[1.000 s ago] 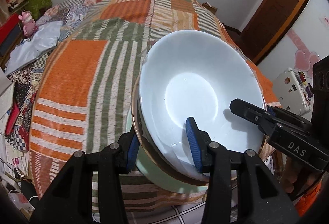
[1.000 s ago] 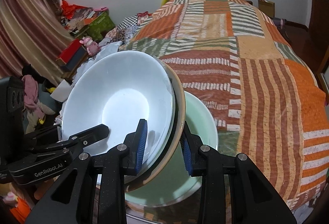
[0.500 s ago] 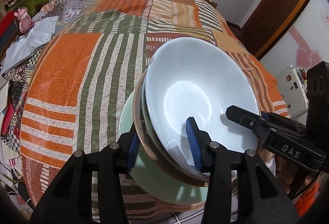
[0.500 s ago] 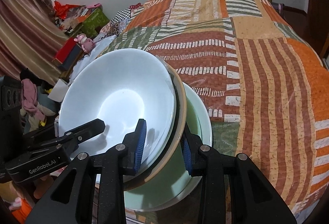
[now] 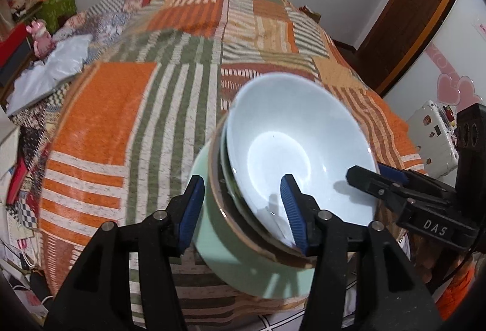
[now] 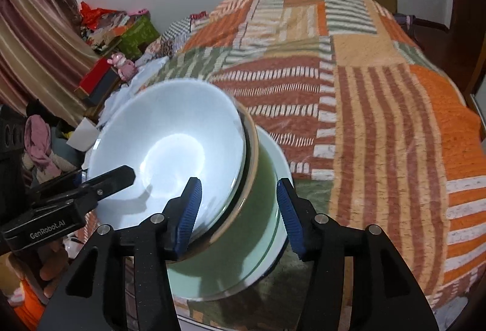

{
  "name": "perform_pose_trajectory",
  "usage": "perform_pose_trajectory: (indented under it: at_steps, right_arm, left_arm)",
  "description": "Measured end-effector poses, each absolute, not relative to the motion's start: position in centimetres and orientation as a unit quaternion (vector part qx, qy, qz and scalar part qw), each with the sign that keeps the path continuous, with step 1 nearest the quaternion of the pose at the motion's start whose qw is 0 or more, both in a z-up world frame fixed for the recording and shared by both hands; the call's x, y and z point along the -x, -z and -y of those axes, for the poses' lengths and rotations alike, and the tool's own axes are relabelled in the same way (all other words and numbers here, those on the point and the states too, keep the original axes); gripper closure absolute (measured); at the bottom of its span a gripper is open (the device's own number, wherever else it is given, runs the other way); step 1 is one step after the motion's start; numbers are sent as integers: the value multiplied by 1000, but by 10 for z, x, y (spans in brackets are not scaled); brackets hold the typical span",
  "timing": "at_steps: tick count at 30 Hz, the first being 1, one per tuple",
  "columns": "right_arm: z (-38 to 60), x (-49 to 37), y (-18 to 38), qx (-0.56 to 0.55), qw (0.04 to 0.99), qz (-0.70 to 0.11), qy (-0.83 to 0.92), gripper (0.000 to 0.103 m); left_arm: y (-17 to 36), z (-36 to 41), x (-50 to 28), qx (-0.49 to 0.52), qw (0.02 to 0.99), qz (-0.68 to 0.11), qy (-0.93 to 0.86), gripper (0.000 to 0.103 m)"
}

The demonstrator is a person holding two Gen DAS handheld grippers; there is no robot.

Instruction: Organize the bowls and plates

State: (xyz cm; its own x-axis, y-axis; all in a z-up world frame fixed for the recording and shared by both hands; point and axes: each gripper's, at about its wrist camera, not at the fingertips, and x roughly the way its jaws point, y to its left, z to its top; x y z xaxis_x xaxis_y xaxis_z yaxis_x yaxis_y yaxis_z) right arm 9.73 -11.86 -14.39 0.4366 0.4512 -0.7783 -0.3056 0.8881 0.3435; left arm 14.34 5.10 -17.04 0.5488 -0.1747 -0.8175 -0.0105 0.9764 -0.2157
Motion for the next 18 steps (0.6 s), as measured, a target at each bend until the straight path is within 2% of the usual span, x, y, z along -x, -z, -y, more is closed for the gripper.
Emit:
perform_pose_trajectory:
  at_steps: [10, 16, 18]
  right_arm:
    - [121, -53, 63, -33, 904, -360, -228, 53]
    - [123, -20, 18, -29, 930, -282, -236, 44]
    - [122, -10, 8, -24, 937, -259, -234, 32]
  left_arm:
    - [89, -53, -89, 74, 935, -346, 34, 48]
    - [41, -48, -49, 50, 966, -253, 13, 37]
    - [31, -46, -38, 44, 972, -229, 11, 29]
